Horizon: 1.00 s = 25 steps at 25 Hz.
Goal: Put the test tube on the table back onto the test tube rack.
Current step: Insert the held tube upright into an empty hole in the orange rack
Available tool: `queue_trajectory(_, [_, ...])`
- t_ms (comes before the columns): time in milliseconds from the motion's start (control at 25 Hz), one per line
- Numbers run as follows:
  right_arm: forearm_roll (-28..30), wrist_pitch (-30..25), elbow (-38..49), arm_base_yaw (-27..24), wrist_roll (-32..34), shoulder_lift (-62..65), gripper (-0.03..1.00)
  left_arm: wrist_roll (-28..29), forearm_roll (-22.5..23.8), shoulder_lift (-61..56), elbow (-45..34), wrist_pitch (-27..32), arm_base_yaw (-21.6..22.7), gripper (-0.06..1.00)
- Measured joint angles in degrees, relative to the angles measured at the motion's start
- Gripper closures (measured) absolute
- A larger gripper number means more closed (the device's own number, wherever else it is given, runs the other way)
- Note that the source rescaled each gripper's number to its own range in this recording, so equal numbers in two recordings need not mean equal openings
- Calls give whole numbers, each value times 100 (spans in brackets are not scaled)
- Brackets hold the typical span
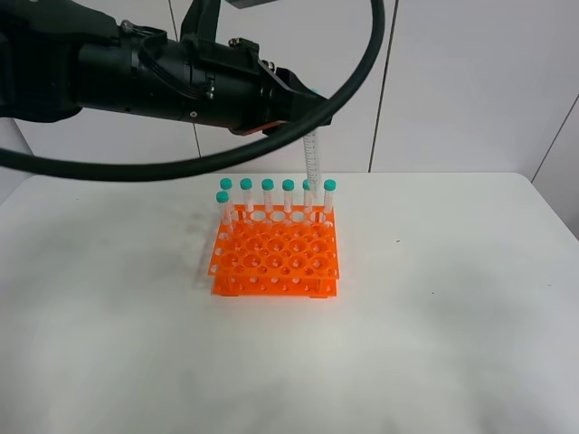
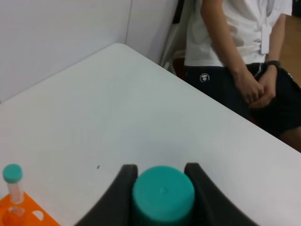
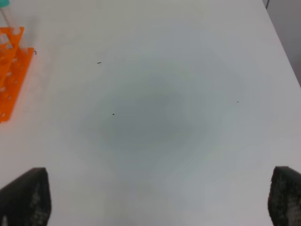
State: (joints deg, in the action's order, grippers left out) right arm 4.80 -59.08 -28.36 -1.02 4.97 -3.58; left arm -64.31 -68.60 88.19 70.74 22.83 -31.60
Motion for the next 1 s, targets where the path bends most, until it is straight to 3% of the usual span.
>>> queue_trajectory(120, [0,0,0,0,1,0,-3,0,115,0,0,-213,0,94])
queue_trajectory(320, [0,0,0,0,1,0,-3,218,760,29,0,-365,0,94])
queue_trajectory(560, [0,4,0,0,1,0,-3,950,1774,341,0,-737,193,94])
queue_trajectory(800, [-7,4,0,0,1,0,-3,1728,2463,709,0,-1359,272,94])
queue_trajectory(1000, [-12,4,0,0,1,0,-3,2744,3171,933,0,-1743,303,94])
